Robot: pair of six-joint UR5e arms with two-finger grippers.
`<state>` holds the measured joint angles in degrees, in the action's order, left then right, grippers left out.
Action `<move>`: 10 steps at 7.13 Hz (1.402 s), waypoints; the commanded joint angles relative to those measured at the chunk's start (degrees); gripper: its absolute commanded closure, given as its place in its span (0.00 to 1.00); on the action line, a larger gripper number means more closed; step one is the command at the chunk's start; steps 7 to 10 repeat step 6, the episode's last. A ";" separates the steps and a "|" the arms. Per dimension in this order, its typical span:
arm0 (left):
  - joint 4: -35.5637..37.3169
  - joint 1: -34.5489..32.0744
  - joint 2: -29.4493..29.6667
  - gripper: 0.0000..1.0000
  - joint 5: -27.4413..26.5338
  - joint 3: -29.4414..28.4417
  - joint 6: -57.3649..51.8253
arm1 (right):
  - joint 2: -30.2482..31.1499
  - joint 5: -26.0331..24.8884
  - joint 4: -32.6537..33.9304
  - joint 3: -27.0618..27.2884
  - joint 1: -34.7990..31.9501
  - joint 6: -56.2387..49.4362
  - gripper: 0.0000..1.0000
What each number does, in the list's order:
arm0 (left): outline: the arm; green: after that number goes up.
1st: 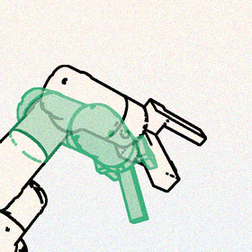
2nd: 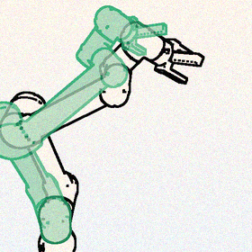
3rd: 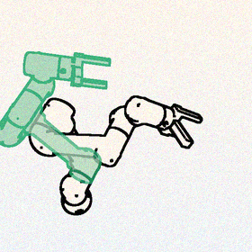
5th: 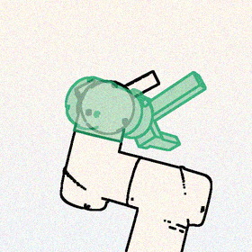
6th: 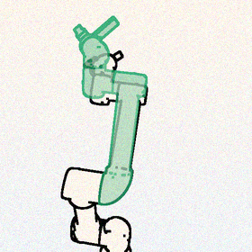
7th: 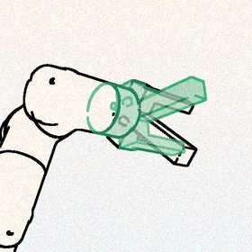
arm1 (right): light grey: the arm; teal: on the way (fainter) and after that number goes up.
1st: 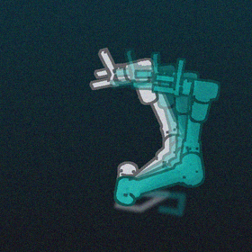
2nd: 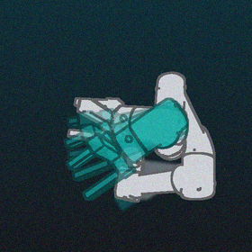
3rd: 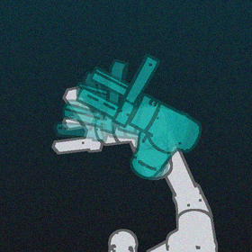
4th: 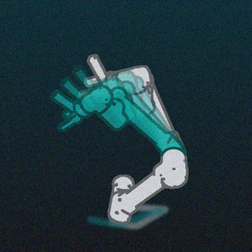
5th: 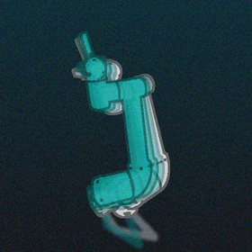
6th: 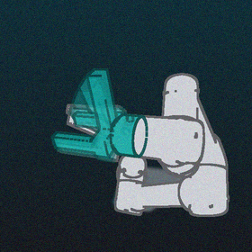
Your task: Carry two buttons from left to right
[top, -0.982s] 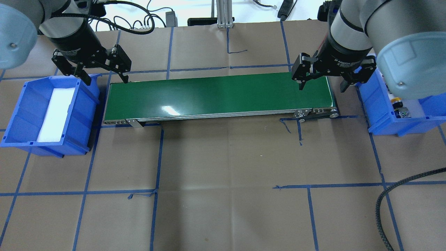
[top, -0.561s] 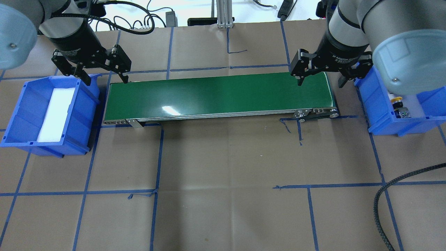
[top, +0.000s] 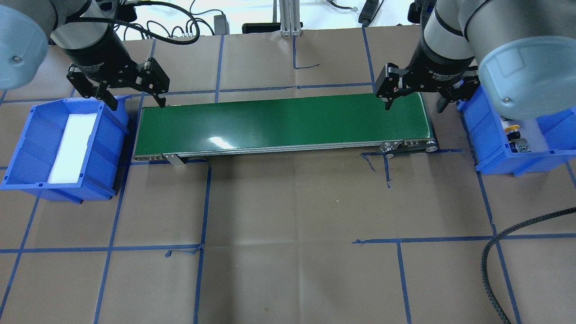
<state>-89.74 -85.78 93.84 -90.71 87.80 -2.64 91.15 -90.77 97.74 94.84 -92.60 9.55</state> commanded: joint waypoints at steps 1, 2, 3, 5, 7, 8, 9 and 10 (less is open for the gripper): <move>0.00 0.00 -0.06 0.00 -0.08 0.00 -0.09 | -0.01 0.15 0.00 0.08 0.05 0.11 0.00; 0.00 0.00 -0.06 0.00 -0.08 0.00 0.00 | -0.01 0.24 0.00 0.08 0.05 0.11 0.00; 0.00 0.00 -0.15 0.00 -0.08 0.00 -0.09 | -0.01 0.06 -0.09 0.08 0.05 0.11 0.00; 0.00 0.00 -0.06 0.00 0.01 0.00 0.00 | 0.43 0.15 -0.44 0.08 0.05 0.11 0.00; 0.00 0.00 -0.15 0.00 0.01 0.00 0.00 | 0.35 0.06 -0.61 0.08 0.05 0.11 0.00; 0.00 0.00 -0.15 0.00 0.01 0.00 0.00 | 0.35 0.06 -0.61 0.08 0.05 0.11 0.00; 0.00 0.00 -0.15 0.00 0.01 0.00 0.00 | 0.35 0.06 -0.61 0.08 0.05 0.11 0.00; 0.00 0.00 -0.15 0.00 0.01 0.00 0.00 | 0.35 0.06 -0.61 0.08 0.05 0.11 0.00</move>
